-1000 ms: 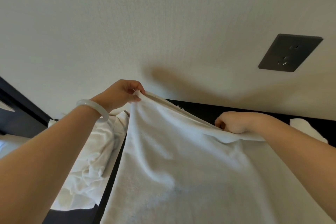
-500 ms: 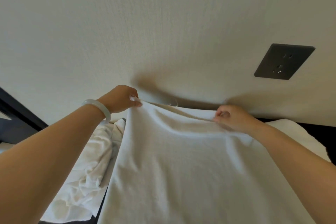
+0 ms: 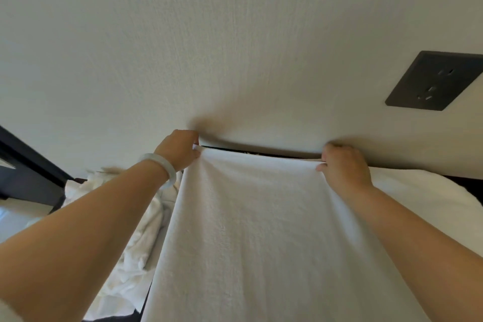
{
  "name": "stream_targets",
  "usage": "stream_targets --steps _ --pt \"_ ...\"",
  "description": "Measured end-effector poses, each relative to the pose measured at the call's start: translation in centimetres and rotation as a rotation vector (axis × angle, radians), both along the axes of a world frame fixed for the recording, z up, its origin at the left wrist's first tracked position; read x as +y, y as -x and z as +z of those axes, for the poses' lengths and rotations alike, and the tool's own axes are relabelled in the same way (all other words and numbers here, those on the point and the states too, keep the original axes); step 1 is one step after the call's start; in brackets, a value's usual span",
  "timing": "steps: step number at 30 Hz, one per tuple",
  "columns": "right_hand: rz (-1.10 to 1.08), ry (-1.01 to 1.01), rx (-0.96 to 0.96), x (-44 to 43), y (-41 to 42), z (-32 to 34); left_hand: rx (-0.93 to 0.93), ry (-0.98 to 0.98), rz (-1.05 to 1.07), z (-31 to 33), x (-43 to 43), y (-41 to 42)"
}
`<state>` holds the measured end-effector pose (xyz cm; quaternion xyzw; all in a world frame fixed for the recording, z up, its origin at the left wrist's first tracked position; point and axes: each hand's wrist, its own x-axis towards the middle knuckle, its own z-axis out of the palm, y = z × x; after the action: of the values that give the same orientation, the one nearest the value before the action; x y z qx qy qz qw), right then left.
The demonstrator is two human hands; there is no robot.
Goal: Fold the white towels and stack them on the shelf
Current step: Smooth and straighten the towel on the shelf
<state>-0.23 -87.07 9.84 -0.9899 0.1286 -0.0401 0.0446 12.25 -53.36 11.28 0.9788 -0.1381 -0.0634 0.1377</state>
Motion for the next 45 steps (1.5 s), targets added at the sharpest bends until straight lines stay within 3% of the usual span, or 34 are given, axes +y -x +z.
stream_targets --steps 6,9,11,13,15,17,22,24,27,29,31,33,36,39,45 --pt "-0.103 -0.113 -0.126 0.1 0.8 -2.2 0.048 0.330 0.260 -3.5 0.0 0.9" --pt "-0.158 -0.067 -0.174 1.7 1.9 -2.7 0.000 0.456 0.350 -4.2 -0.9 2.2" --pt "-0.016 -0.050 -0.234 4.0 2.7 -3.2 -0.181 0.339 0.245 -4.1 -2.1 4.0" --pt "0.219 -0.057 -0.143 6.1 3.8 -4.4 -0.308 0.123 0.058 -4.9 -3.6 6.9" --pt "0.301 -0.048 0.069 6.9 4.3 -5.5 -0.229 -0.071 -0.082 -6.2 -3.9 10.1" --pt "0.252 -0.015 0.178 6.0 3.8 -5.7 -0.132 -0.187 -0.129 -7.4 -2.9 11.0" --pt "0.126 -0.024 0.192 6.4 3.4 -4.0 0.007 -0.216 0.021 -5.3 -2.8 8.2" --pt "0.228 -0.056 0.120 8.5 6.4 -3.7 -0.123 -0.227 -0.064 -5.0 -4.6 11.1" --pt "0.493 -0.010 0.148 9.9 12.4 -4.2 -0.134 -0.101 -0.369 -6.3 -6.3 18.3" --pt "0.358 0.026 0.215 7.4 14.1 -4.2 -0.100 -0.164 -0.412 -7.0 -5.7 19.5" --pt "0.074 0.062 0.238 4.1 14.9 -3.7 -0.083 -0.217 -0.304 -7.2 -5.1 18.2" --pt "-0.105 0.009 0.145 1.7 16.0 -2.7 -0.027 -0.208 -0.161 -6.3 -5.2 16.9" --pt "-0.161 -0.049 0.001 -0.3 19.4 -2.1 -0.051 -0.123 -0.222 -5.6 -8.2 19.0" --pt "-0.294 -0.089 0.123 -1.7 22.9 -3.6 -0.082 -0.070 -0.461 -6.1 -12.2 23.2" --pt "-0.371 -0.126 0.165 -0.6 24.6 -5.3 -0.131 -0.085 -0.453 -6.7 -12.1 24.9"
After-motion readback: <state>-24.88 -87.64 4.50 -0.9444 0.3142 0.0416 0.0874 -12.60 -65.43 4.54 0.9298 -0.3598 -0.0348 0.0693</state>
